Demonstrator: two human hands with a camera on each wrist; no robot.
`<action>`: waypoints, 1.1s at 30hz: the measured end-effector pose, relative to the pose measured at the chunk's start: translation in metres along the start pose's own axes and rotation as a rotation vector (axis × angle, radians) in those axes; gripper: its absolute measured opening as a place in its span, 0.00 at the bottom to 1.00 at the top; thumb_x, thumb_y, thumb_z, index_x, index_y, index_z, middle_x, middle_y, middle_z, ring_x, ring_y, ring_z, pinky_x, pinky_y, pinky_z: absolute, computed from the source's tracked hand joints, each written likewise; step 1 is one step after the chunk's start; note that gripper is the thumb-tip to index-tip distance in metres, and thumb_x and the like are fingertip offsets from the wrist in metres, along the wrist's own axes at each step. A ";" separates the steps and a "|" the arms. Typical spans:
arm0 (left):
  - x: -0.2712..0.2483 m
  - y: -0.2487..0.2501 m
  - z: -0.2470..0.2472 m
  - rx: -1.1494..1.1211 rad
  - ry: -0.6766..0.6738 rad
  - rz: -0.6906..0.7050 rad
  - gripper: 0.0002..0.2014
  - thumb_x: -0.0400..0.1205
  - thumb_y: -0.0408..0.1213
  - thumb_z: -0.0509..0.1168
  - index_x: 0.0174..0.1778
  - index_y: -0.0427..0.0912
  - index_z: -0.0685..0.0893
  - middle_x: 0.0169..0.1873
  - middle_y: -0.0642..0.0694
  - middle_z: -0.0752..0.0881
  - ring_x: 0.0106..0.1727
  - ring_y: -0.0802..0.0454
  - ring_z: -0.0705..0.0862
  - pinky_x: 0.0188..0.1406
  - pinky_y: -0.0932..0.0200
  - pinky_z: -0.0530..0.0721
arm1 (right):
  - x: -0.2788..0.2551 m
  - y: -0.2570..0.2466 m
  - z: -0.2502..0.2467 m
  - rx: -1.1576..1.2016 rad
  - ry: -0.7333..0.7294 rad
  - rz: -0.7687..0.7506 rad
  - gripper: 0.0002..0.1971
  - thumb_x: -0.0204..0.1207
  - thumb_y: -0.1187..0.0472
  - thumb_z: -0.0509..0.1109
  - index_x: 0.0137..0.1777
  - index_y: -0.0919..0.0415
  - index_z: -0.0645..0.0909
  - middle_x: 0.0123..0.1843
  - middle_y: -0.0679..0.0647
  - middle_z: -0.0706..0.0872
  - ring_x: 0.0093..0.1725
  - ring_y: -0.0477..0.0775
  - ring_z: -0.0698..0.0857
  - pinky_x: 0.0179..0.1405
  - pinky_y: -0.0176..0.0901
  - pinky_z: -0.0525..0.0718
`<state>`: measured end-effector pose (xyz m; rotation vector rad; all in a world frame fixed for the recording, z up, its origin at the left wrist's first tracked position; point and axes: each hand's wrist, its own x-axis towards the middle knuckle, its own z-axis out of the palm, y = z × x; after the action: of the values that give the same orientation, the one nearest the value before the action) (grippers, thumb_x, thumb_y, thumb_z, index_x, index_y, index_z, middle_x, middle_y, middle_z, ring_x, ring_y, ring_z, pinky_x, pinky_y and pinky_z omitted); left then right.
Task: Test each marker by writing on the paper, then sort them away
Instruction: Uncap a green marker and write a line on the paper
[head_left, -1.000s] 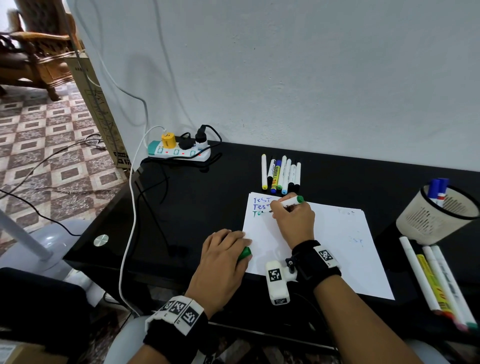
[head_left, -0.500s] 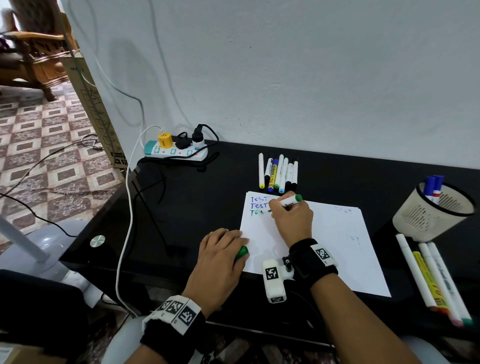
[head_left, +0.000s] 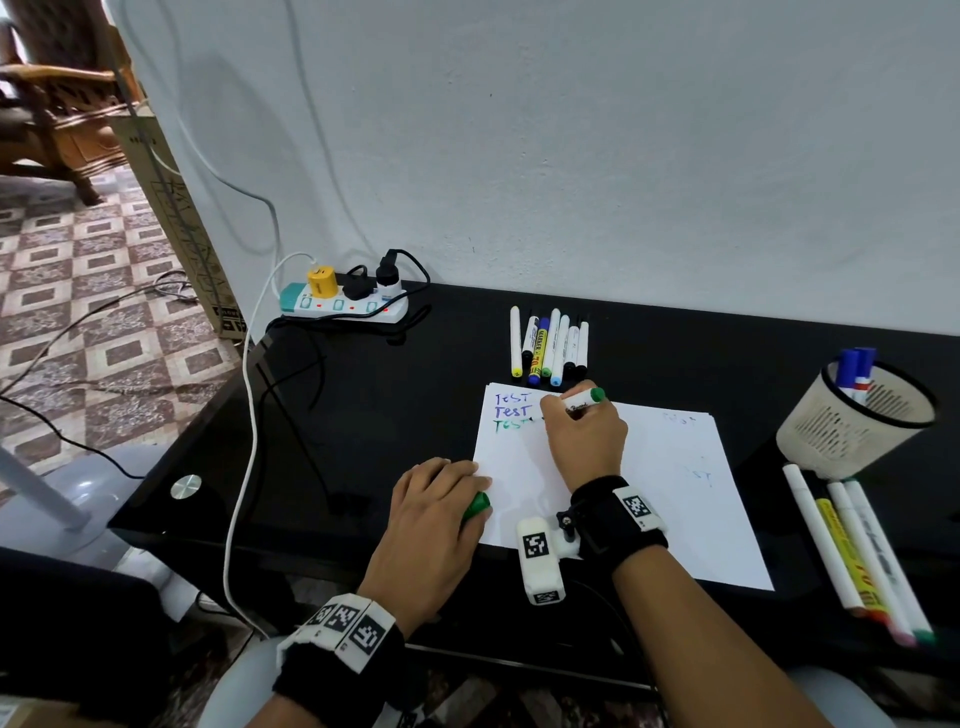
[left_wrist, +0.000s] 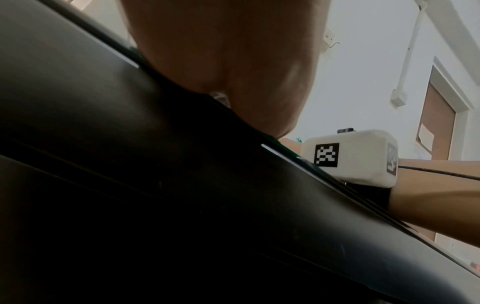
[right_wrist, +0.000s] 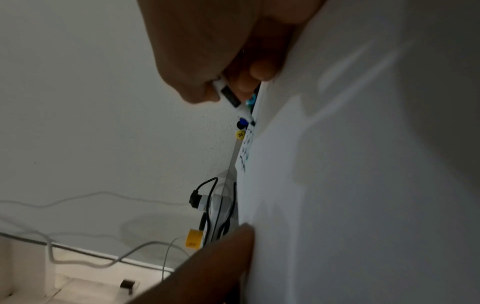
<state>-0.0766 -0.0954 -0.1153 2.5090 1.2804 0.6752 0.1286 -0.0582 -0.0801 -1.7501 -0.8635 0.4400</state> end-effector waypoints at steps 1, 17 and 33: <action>0.000 0.000 0.000 0.003 -0.004 -0.003 0.19 0.85 0.52 0.53 0.68 0.56 0.80 0.70 0.63 0.76 0.77 0.56 0.66 0.79 0.50 0.63 | 0.001 0.000 -0.001 0.016 0.025 0.010 0.07 0.76 0.59 0.72 0.40 0.61 0.81 0.31 0.51 0.87 0.35 0.51 0.86 0.33 0.38 0.77; 0.003 0.005 -0.017 -0.210 -0.001 -0.094 0.24 0.81 0.62 0.50 0.65 0.60 0.82 0.68 0.69 0.74 0.76 0.63 0.63 0.80 0.50 0.61 | -0.032 -0.032 -0.077 0.447 -0.145 0.048 0.05 0.83 0.65 0.72 0.51 0.60 0.91 0.33 0.54 0.85 0.33 0.51 0.81 0.33 0.44 0.81; -0.013 0.123 -0.111 -0.539 -0.174 0.089 0.04 0.85 0.48 0.65 0.49 0.55 0.83 0.27 0.50 0.75 0.27 0.58 0.68 0.27 0.62 0.69 | -0.115 -0.106 -0.163 0.427 -0.391 -0.190 0.11 0.77 0.57 0.69 0.44 0.66 0.85 0.28 0.55 0.82 0.27 0.50 0.78 0.24 0.40 0.76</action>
<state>-0.0536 -0.1774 0.0277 2.1300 0.7969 0.6918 0.1245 -0.2343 0.0614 -1.1950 -1.1057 0.7925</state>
